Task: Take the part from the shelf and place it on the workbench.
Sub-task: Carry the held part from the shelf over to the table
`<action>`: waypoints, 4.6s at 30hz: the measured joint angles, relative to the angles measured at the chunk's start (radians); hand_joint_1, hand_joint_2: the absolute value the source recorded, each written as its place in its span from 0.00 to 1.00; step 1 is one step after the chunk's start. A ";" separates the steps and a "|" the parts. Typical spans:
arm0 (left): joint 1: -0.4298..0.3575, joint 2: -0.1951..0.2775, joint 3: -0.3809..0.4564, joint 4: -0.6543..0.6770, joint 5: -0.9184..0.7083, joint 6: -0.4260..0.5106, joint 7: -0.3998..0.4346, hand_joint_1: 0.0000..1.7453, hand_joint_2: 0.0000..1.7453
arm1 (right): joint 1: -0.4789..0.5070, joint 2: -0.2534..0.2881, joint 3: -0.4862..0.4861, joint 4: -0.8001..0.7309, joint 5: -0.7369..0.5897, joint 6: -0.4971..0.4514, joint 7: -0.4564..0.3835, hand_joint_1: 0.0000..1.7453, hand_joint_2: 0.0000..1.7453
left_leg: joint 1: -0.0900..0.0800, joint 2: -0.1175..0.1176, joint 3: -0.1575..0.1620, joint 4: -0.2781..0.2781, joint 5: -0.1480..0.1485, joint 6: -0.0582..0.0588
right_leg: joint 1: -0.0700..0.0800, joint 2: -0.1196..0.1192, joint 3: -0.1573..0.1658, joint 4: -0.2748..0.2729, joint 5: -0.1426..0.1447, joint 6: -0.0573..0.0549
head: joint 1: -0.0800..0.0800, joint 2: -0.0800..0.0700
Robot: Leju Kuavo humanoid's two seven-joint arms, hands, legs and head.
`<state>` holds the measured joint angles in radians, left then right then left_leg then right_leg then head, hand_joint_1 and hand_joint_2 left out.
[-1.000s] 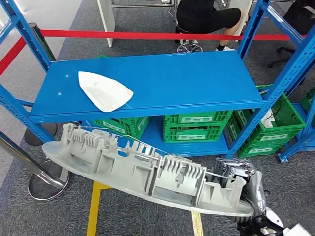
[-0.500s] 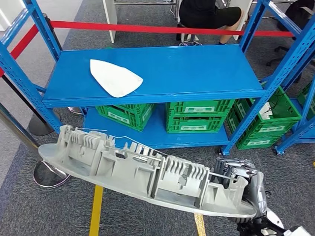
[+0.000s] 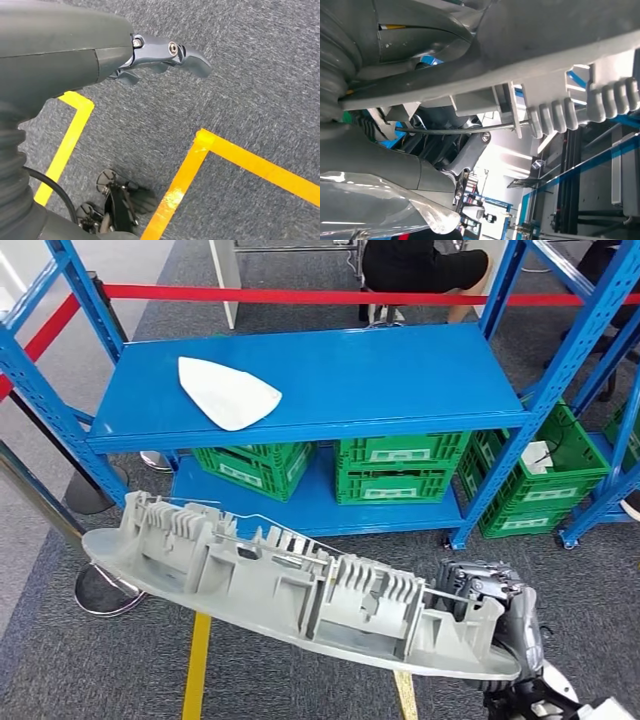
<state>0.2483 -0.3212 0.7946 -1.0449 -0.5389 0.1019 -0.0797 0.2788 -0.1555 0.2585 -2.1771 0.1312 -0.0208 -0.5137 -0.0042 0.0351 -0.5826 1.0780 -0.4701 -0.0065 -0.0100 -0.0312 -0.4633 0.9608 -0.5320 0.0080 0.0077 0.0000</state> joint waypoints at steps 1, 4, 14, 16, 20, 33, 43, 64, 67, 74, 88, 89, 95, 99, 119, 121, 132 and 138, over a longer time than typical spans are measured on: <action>0.000 0.000 0.000 -0.001 0.000 0.000 0.000 0.00 1.00 | 0.000 0.001 0.000 0.000 0.000 0.000 0.000 1.00 1.00 | -0.004 0.013 0.020 -0.042 0.009 0.008 | 0.002 -0.007 0.000 0.002 -0.002 0.004 | 0.000 0.000; 0.001 -0.001 -0.001 -0.003 0.000 0.000 0.000 0.00 1.00 | -0.001 0.001 0.000 0.000 0.000 0.000 0.000 1.00 1.00 | -0.010 0.007 0.025 -0.075 0.004 0.032 | 0.007 -0.032 -0.005 0.005 -0.006 0.020 | 0.001 0.000; 0.003 -0.004 0.000 -0.006 0.001 0.000 0.000 0.00 1.00 | -0.002 0.002 0.000 -0.001 0.000 0.000 0.000 1.00 1.00 | -0.007 -0.086 0.018 -0.084 0.015 0.054 | 0.001 0.051 -0.104 0.175 -0.041 0.031 | 0.012 0.000; 0.003 -0.004 -0.001 -0.006 0.001 0.000 0.000 0.00 1.00 | -0.001 0.002 0.000 -0.002 0.000 0.000 0.000 1.00 1.00 | -0.009 -0.106 0.012 -0.078 0.018 0.047 | -0.001 0.098 -0.051 0.055 0.004 0.023 | 0.012 0.000; 0.005 -0.004 -0.001 -0.008 0.001 0.000 0.000 0.00 1.00 | -0.001 0.002 0.000 -0.003 0.000 0.000 0.000 1.00 1.00 | -0.004 -0.137 -0.013 -0.070 0.030 0.020 | -0.003 0.095 -0.038 0.023 0.012 0.008 | 0.011 0.000; 0.009 -0.003 -0.005 -0.011 0.001 0.000 0.000 0.00 1.00 | -0.001 0.004 -0.003 -0.005 0.000 0.000 0.000 1.00 1.00 | 0.004 0.038 0.032 -0.071 -0.013 0.000 | 0.000 -0.072 -0.032 0.021 0.009 0.020 | 0.001 0.000; 0.012 -0.006 -0.006 -0.013 0.001 0.001 0.000 0.00 1.00 | -0.001 0.004 -0.004 -0.004 0.000 0.000 0.000 1.00 1.00 | 0.000 -0.072 0.021 -0.080 0.005 0.045 | -0.008 0.033 -0.173 0.297 -0.098 0.036 | 0.013 0.000; 0.014 -0.005 -0.012 -0.016 0.001 0.000 0.000 0.00 1.00 | -0.001 0.004 -0.005 -0.005 0.000 0.000 0.000 1.00 1.00 | 0.002 0.021 0.016 -0.063 -0.008 0.005 | -0.002 -0.081 -0.039 0.033 0.004 0.025 | 0.000 0.000; 0.016 -0.006 -0.012 -0.017 0.001 0.001 0.000 0.00 1.00 | -0.004 0.004 -0.004 -0.005 0.001 0.000 0.000 1.00 1.00 | 0.005 -0.011 0.012 -0.069 0.000 0.023 | -0.006 -0.072 -0.045 0.049 -0.015 0.040 | 0.003 0.000; 0.016 -0.008 -0.014 -0.017 0.001 0.001 0.000 0.00 1.00 | -0.003 0.004 -0.005 -0.004 0.000 0.000 0.000 1.00 1.00 | 0.002 -0.090 0.012 -0.072 0.006 0.040 | -0.006 0.035 -0.173 0.269 -0.072 0.035 | 0.017 0.000; 0.019 -0.005 -0.014 -0.018 0.001 0.000 0.000 0.00 1.00 | 0.000 0.004 -0.006 -0.005 0.000 0.000 0.000 1.00 1.00 | 0.008 -0.046 -0.135 0.229 -0.120 -0.015 | -0.009 -0.015 -0.061 0.042 0.017 -0.002 | 0.004 0.000; 0.019 -0.005 -0.014 -0.018 0.001 0.000 0.000 0.00 1.00 | 0.000 0.004 -0.006 -0.005 0.000 0.000 0.000 1.00 1.00 | 0.009 -0.041 -0.116 0.195 -0.095 -0.014 | -0.009 -0.028 -0.059 0.043 0.015 -0.001 | 0.004 0.000; 0.020 -0.005 -0.015 -0.018 0.001 0.000 0.000 0.00 1.00 | -0.001 0.004 -0.005 -0.005 0.000 0.000 0.000 1.00 1.00 | -0.008 0.028 0.007 -0.057 -0.006 0.016 | 0.000 -0.089 -0.041 0.041 -0.001 0.025 | 0.006 0.000; 0.020 -0.008 -0.015 -0.019 0.001 0.002 0.000 0.00 1.00 | -0.003 0.004 -0.005 -0.005 0.000 0.000 0.000 1.00 1.00 | 0.001 -0.017 0.011 -0.072 0.005 0.039 | -0.007 -0.021 -0.074 0.114 -0.056 0.042 | 0.011 0.000; 0.021 -0.006 -0.020 -0.020 0.001 0.000 0.000 0.00 1.00 | 0.001 0.006 -0.006 -0.008 0.000 0.000 0.000 1.00 1.00 | 0.013 -0.045 -0.131 0.210 -0.103 -0.016 | -0.005 -0.012 -0.051 0.033 0.017 -0.002 | 0.006 0.000; 0.021 -0.006 -0.019 -0.020 0.001 0.000 0.000 0.00 1.00 | 0.001 0.006 -0.006 -0.008 0.000 0.000 0.000 1.00 1.00 | 0.013 -0.019 -0.065 0.087 -0.038 -0.013 | -0.004 -0.037 -0.043 0.033 0.012 0.003 | 0.006 0.000; 0.021 -0.008 -0.021 -0.021 0.002 0.001 0.000 0.00 1.00 | 0.000 0.006 -0.006 -0.008 0.000 0.000 0.000 1.00 1.00 | 0.002 -0.047 0.013 -0.073 0.004 0.042 | -0.006 0.026 -0.152 0.282 -0.129 0.045 | 0.020 0.000; 0.021 -0.008 -0.022 -0.021 0.002 0.000 0.000 0.00 1.00 | 0.000 0.006 -0.006 -0.008 0.000 0.000 0.000 1.00 1.00 | 0.002 -0.130 0.018 -0.063 -0.004 0.031 | -0.012 0.089 -0.099 0.094 0.018 0.040 | 0.021 0.000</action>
<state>0.2692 -0.3293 0.7731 -1.0656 -0.5371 0.1015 -0.0793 0.2793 -0.1499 0.2529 -2.1856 0.1316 -0.0206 -0.5136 -0.0018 -0.0944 -0.5647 1.0155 -0.4742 0.0240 -0.0219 0.0579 -0.5624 1.0546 -0.5144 0.0477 0.0289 0.0000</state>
